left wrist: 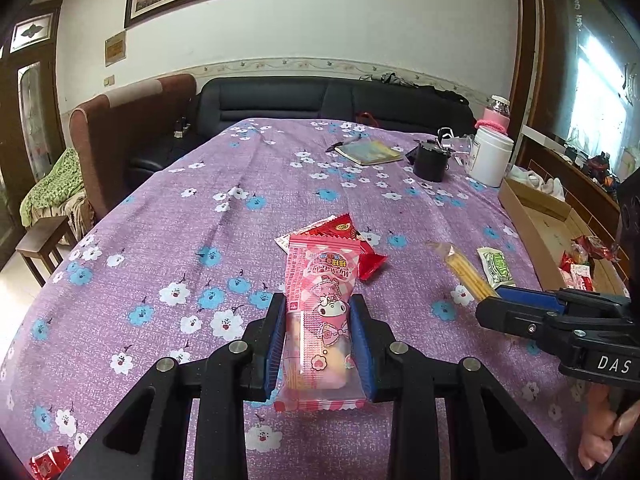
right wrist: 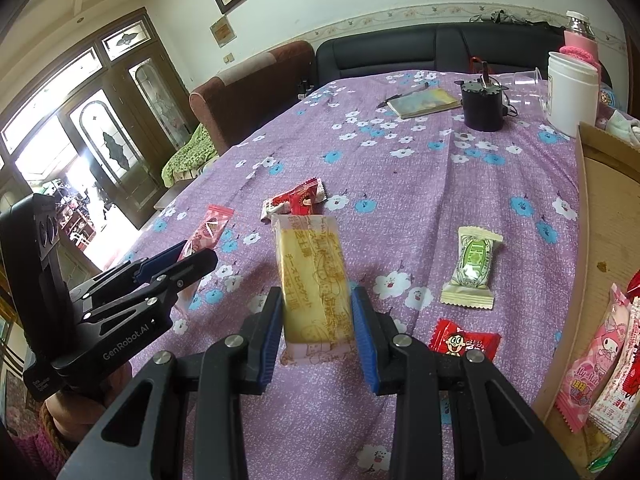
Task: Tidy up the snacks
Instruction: 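Lift the pink bar and yellow cake bar off the tablecloth with both grippers, then carry both bars over the cardboard tray and open both grippers, then grasp the red candy packet with the right gripper, then grasp the white packet with red label with the left gripper while the right holds the red packet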
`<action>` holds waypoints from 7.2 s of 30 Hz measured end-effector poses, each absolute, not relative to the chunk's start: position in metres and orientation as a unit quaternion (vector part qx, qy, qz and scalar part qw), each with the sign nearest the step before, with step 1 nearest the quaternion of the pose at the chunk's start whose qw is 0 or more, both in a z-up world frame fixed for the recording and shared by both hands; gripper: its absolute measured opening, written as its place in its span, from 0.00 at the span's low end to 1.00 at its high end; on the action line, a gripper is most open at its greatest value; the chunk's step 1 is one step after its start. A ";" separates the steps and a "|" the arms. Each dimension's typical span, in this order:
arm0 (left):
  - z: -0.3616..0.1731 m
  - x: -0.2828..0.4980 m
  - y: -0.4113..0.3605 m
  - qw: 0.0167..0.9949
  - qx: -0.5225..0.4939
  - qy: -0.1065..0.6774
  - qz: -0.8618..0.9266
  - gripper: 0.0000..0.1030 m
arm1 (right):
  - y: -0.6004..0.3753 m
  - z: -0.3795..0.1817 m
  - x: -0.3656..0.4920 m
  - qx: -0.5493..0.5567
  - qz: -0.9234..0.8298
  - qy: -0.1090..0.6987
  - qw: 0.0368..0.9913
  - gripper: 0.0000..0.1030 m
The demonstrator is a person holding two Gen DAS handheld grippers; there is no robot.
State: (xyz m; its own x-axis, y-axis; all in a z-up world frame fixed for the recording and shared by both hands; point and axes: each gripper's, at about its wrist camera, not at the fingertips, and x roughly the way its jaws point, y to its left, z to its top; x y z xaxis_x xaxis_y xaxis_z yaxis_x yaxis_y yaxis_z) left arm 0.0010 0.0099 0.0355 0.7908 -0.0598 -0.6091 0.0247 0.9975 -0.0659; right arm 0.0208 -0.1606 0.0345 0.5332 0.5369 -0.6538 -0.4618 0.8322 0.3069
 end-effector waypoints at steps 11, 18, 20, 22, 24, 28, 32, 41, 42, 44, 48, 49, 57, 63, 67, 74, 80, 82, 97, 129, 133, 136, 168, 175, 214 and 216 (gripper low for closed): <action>0.037 -0.001 0.010 0.948 -0.022 0.317 -0.014 0.32 | -0.164 0.039 0.020 0.055 0.284 0.383 0.877 0.32; 0.037 -0.001 0.010 0.949 -0.020 0.315 -0.012 0.32 | -0.172 0.042 0.023 0.064 0.279 0.378 0.881 0.32; 0.037 -0.001 0.010 0.949 -0.020 0.315 -0.010 0.32 | -0.177 0.046 0.023 0.071 0.277 0.374 0.882 0.32; 0.036 0.001 0.009 0.948 -0.018 0.317 -0.009 0.32 | -0.183 0.049 0.024 0.079 0.274 0.369 0.885 0.32; 0.036 0.001 0.008 0.949 -0.016 0.315 -0.009 0.32 | -0.189 0.053 0.024 0.088 0.272 0.364 0.886 0.32; 0.037 0.001 0.005 0.950 -0.014 0.311 -0.006 0.32 | -0.205 0.064 0.023 0.106 0.264 0.350 0.892 0.32; 0.039 0.000 0.004 0.951 -0.017 0.309 0.000 0.32 | -0.226 0.076 0.024 0.134 0.247 0.336 0.899 0.32; 0.071 -0.011 -0.011 0.951 -0.017 0.309 -0.030 0.32 | -0.284 0.116 0.010 0.178 0.198 0.296 0.917 0.32; 0.076 -0.013 -0.014 0.951 -0.018 0.307 -0.037 0.32 | -0.288 0.117 0.008 0.178 0.194 0.294 0.919 0.32; 0.087 -0.015 -0.024 0.952 -0.021 0.302 -0.055 0.32 | -0.296 0.117 0.004 0.170 0.184 0.295 0.922 0.32; 0.101 -0.014 -0.051 0.949 -0.024 0.300 -0.092 0.32 | -0.330 0.110 -0.002 0.183 0.156 0.290 0.926 0.32; 0.103 -0.013 -0.060 0.948 -0.021 0.300 -0.101 0.32 | -0.338 0.107 -0.003 0.194 0.153 0.290 0.925 0.32; 0.116 -0.002 -0.138 0.932 -0.014 0.313 -0.180 0.32 | -0.413 0.099 -0.005 0.272 0.101 0.275 0.917 0.32; 0.103 0.010 -0.207 0.907 -0.016 0.341 -0.247 0.31 | -0.435 0.090 0.001 0.279 0.051 0.294 0.913 0.32; 0.082 0.027 -0.250 0.883 -0.012 0.380 -0.276 0.31 | -0.434 0.076 0.010 0.263 0.022 0.323 0.909 0.32; 0.057 0.040 -0.289 0.872 0.005 0.403 -0.278 0.31 | -0.437 0.062 0.022 0.261 0.002 0.345 0.902 0.32; 0.051 0.030 -0.297 0.885 0.047 0.377 -0.269 0.31 | -0.430 0.057 0.027 0.234 -0.015 0.355 0.905 0.33; 0.052 0.028 -0.297 0.885 0.051 0.375 -0.272 0.31 | -0.429 0.058 0.026 0.231 -0.019 0.353 0.907 0.33; 0.083 0.008 -0.254 0.900 0.037 0.341 -0.271 0.47 | -0.413 0.092 0.001 0.201 -0.014 0.274 0.940 0.40; 0.042 0.086 0.078 0.929 -0.139 0.342 -0.004 0.48 | -0.179 0.074 0.014 0.024 0.292 0.396 0.870 0.40; 0.048 0.080 0.084 0.937 -0.135 0.321 0.012 0.48 | -0.121 0.066 0.041 -0.013 0.283 0.416 0.864 0.40; 0.048 0.079 0.092 0.939 -0.134 0.316 0.025 0.48 | -0.085 0.052 0.069 -0.040 0.266 0.437 0.858 0.40; 0.046 0.081 0.107 0.926 -0.172 0.336 0.020 0.48 | -0.075 0.037 0.104 0.018 0.256 0.463 0.848 0.25; 0.047 0.083 0.076 0.908 -0.093 0.397 -0.102 0.48 | -0.137 0.050 0.036 0.064 0.244 0.440 0.862 0.25; 0.050 0.060 0.020 0.959 0.026 0.282 0.006 0.26 | -0.158 0.047 0.013 0.053 0.232 0.374 0.897 0.25; 0.053 0.057 0.015 0.963 0.034 0.268 0.005 0.26 | -0.160 0.046 0.014 0.054 0.229 0.372 0.898 0.25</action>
